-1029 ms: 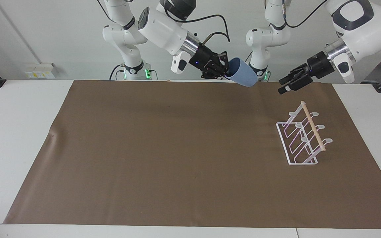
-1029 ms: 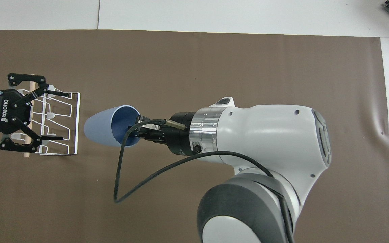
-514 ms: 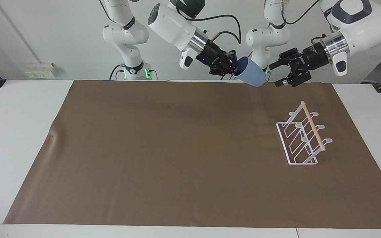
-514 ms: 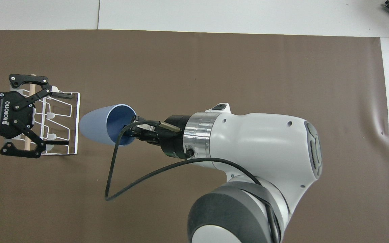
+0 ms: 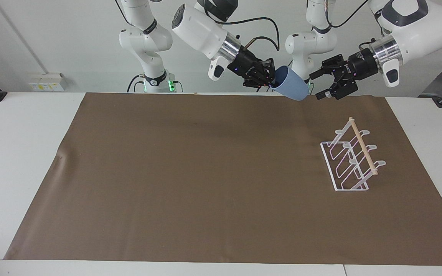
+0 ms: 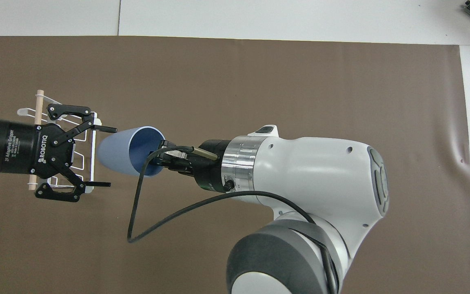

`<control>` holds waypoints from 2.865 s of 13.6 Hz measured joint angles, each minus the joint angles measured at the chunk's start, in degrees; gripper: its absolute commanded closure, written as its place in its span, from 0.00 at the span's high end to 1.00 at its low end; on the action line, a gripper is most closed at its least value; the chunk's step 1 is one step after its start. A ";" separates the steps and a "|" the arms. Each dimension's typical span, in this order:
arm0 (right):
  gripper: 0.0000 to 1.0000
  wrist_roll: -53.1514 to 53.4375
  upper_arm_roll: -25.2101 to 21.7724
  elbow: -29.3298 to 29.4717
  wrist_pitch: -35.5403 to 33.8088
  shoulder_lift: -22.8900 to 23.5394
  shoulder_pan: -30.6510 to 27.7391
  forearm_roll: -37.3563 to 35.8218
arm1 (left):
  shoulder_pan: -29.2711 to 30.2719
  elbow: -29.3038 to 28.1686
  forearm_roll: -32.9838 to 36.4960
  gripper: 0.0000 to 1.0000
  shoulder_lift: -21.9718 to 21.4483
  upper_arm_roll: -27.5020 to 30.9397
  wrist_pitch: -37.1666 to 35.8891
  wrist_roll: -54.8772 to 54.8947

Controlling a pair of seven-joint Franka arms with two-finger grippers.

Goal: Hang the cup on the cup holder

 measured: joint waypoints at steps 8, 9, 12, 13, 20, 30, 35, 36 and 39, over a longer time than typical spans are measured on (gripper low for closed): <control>0.00 0.00 0.01 -0.07 -0.01 0.00 0.01 0.00 | -2.05 -1.45 -0.01 0.01 -0.80 -0.02 2.93 -0.38; 0.00 0.00 0.05 -0.17 -0.08 0.00 0.06 0.00 | -1.98 -1.45 -0.01 0.00 -0.90 0.13 3.47 -0.47; 0.00 0.10 0.09 -0.15 -0.11 -0.10 0.09 0.12 | -1.95 -1.46 -0.02 0.00 -1.19 0.38 3.87 -0.48; 0.00 0.10 0.09 -0.15 -0.11 -0.13 0.09 0.13 | -1.95 -1.46 -0.02 0.00 -1.23 0.38 3.88 -0.48; 1.00 0.10 -0.06 -0.15 0.05 -0.12 -0.02 0.13 | -1.96 -1.51 -0.02 0.00 -1.61 0.39 3.72 -0.59; 1.00 -3.65 -0.28 -0.14 0.68 -0.12 -0.04 -1.90 | -2.04 -2.66 10.82 0.00 -1.69 0.03 11.66 4.43; 1.00 -16.84 -2.77 0.07 0.74 0.18 -0.84 -12.92 | -2.02 -3.29 20.45 0.00 -1.49 0.09 20.16 12.41; 1.00 -18.45 -3.51 0.46 0.74 0.44 -0.86 -15.30 | -2.03 -2.74 24.22 0.00 -1.20 0.07 20.56 13.06; 1.00 -20.87 -5.36 2.80 0.19 1.90 -0.96 -18.79 | -2.89 1.45 39.67 0.00 0.54 -0.27 20.52 13.47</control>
